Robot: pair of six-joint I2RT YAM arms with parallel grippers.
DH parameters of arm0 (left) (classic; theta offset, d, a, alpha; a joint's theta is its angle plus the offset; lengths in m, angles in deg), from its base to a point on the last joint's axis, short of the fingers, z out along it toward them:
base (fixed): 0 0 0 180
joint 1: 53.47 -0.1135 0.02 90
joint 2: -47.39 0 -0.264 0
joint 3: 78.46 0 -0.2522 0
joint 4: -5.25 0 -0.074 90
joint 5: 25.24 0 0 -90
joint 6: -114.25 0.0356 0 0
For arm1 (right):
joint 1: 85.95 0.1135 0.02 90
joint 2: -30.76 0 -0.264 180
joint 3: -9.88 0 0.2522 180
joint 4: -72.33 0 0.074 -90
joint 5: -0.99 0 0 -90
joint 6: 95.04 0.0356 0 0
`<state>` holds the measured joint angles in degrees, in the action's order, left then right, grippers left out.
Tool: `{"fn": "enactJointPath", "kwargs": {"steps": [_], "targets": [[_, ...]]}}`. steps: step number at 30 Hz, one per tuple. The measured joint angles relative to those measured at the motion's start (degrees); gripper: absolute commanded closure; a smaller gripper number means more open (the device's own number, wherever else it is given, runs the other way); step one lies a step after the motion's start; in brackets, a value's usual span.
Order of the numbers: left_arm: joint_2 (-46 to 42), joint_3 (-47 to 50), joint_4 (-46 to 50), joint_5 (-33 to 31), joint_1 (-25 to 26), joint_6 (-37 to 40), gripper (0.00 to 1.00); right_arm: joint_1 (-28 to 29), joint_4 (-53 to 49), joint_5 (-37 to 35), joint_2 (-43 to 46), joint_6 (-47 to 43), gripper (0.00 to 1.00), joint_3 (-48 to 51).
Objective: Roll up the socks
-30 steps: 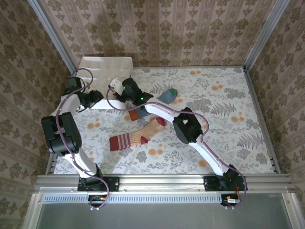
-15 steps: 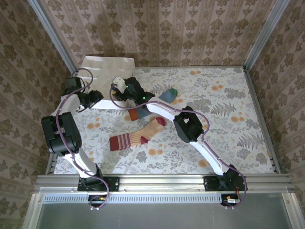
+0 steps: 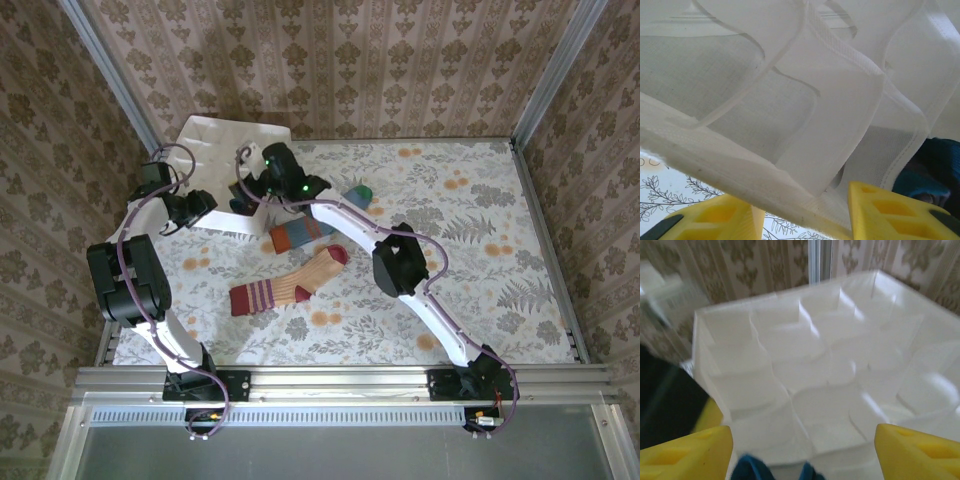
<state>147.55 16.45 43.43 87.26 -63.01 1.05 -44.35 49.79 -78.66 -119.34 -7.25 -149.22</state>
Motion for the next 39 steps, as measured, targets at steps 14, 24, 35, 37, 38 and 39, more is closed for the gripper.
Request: {"fn": "enactJointPath", "kwargs": {"steps": [14, 24, 35, 37, 38, 39], "targets": [[-1.5, 0.0, -0.1, -0.3, 0.0, -0.8, 0.56, -1.8, -10.1, 1.7, 0.0, 8.1, 0.40, -5.6], [-4.0, -0.5, 2.2, -3.2, 2.0, 2.1, 0.54, -0.5, -19.3, -1.3, 0.0, 9.6, 0.48, -5.6], [-4.6, -8.0, 7.9, -1.4, 10.8, 26.6, 0.48, -1.0, -21.7, -6.1, 0.0, 17.8, 0.49, -5.6], [-3.8, -10.7, 10.1, -1.0, 11.4, 31.8, 0.47, -1.5, -21.7, -7.2, 0.0, 20.2, 0.49, -5.6], [-3.3, -11.8, 11.0, -0.8, 11.4, 33.7, 0.46, -1.8, -21.7, -7.5, 0.0, 21.0, 0.48, -5.6], [-2.3, -13.3, 12.1, -0.6, 11.5, 36.0, 0.45, -2.1, -21.7, -7.6, 0.0, 22.0, 0.48, -5.6]]}}
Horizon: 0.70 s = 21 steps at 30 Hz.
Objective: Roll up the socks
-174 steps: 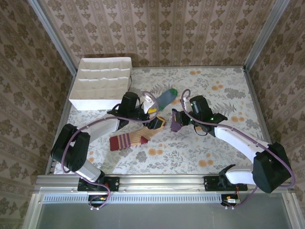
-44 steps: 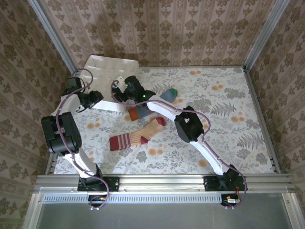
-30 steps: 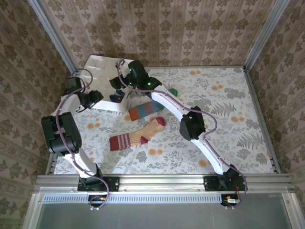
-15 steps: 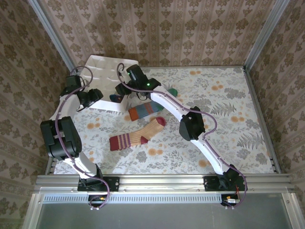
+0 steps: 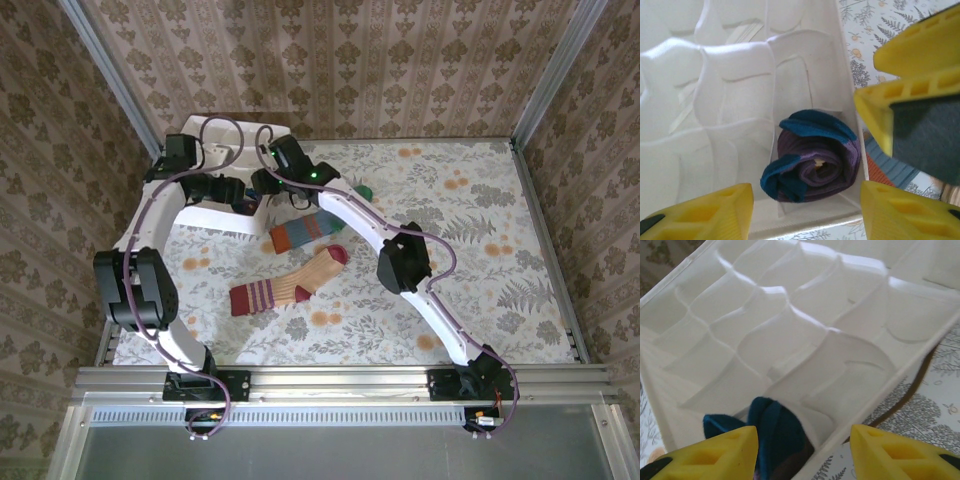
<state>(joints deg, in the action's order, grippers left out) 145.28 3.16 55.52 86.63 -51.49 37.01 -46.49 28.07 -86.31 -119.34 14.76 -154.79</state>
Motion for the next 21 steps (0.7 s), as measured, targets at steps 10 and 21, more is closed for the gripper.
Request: {"fn": "enactJointPath", "kwargs": {"steps": [10, 21], "targets": [[9.3, -4.0, 6.9, -0.9, 0.4, 11.7, 0.45, -1.7, 1.6, -0.5, -0.4, 6.8, 0.49, 0.0], [13.7, -6.8, 7.2, -2.0, 0.3, 11.9, 0.94, -1.8, 6.4, 3.4, -5.6, 10.3, 0.80, 0.0]]}}
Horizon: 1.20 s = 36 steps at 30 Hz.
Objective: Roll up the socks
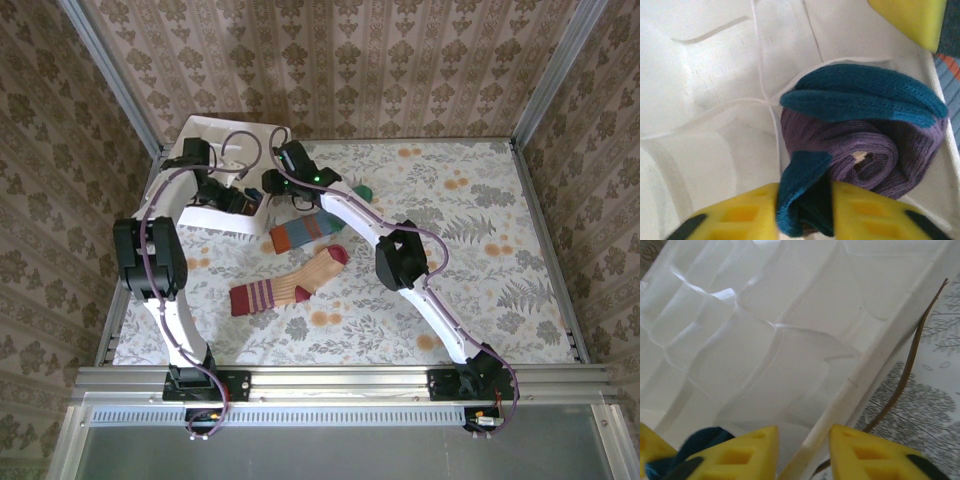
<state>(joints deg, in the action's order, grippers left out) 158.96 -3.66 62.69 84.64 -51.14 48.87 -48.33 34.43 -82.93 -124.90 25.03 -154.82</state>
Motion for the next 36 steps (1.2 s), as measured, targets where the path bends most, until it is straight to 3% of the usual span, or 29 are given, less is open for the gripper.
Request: {"fn": "enactJointPath", "kwargs": {"steps": [2, 6, 21, 27, 32, 36], "targets": [[0.4, -0.9, 0.2, -0.2, 0.0, -0.9, 1.00, 0.0, 0.3, 0.6, 0.0, 0.3, 0.87, -0.3], [1.0, -3.2, 0.9, -0.2, 0.0, -3.0, 1.00, -0.2, 0.4, 1.5, 0.0, 0.4, 0.96, -0.3], [10.7, -15.2, 6.8, 1.5, 0.4, -10.1, 1.00, -0.2, 0.7, 3.2, 0.0, 0.1, 0.98, -0.3], [9.4, -13.1, 5.6, 0.7, 1.7, -8.4, 0.71, -0.2, 1.7, 2.5, -0.4, 1.5, 0.99, -0.4], [6.4, -12.3, 4.9, 0.6, 2.1, -7.9, 0.64, -0.2, 2.4, 1.7, -0.6, 3.0, 0.90, -0.4], [4.9, -13.4, 4.9, 1.7, 0.2, -8.2, 0.63, -0.2, 2.8, 1.2, -0.7, 3.3, 0.74, -0.8]]}}
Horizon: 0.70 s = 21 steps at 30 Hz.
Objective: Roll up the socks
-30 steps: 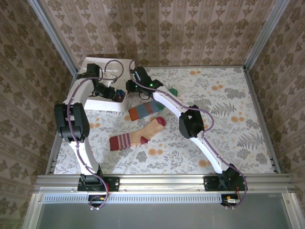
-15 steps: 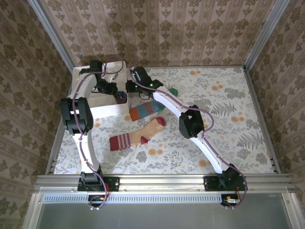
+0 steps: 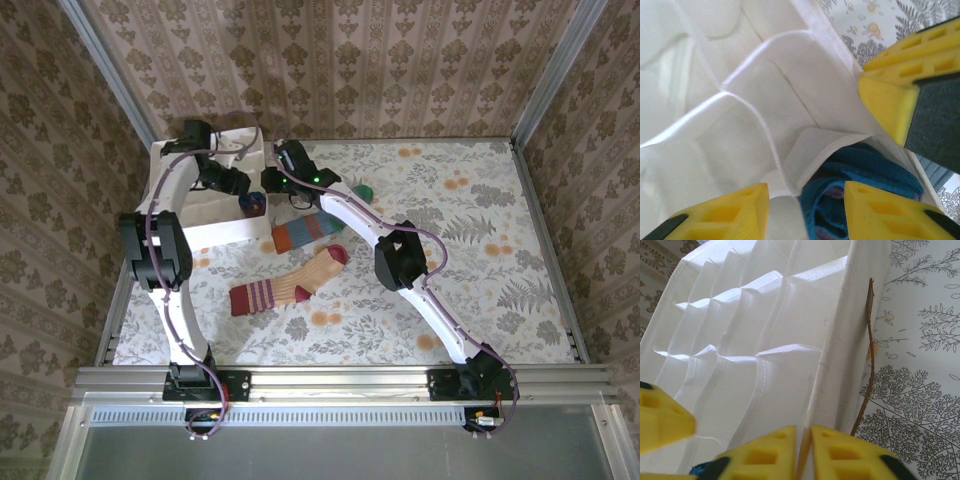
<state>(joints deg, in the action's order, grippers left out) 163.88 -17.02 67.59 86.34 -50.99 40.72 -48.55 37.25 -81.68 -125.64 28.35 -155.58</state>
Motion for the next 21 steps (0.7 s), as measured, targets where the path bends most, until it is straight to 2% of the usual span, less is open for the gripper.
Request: {"fn": "enactJointPath", "kwargs": {"steps": [6, 10, 16, 21], "targets": [[-2.2, -0.7, 0.7, 0.3, -2.5, -0.3, 0.66, -0.4, -0.9, -0.3, 0.0, 0.0, 0.66, -0.4], [-6.6, 1.9, 0.3, 0.3, -2.1, -0.4, 0.67, -1.3, -3.1, -0.5, 0.3, -0.2, 0.63, -0.4], [-18.6, 11.0, -0.1, -1.4, 2.2, -0.4, 0.68, -2.3, -10.7, -0.7, 5.3, -1.5, 0.55, 1.1], [-28.6, 21.8, -1.2, -3.5, 7.4, -0.9, 0.68, -2.7, -11.7, -0.6, 17.1, -2.0, 0.51, 12.8]]}}
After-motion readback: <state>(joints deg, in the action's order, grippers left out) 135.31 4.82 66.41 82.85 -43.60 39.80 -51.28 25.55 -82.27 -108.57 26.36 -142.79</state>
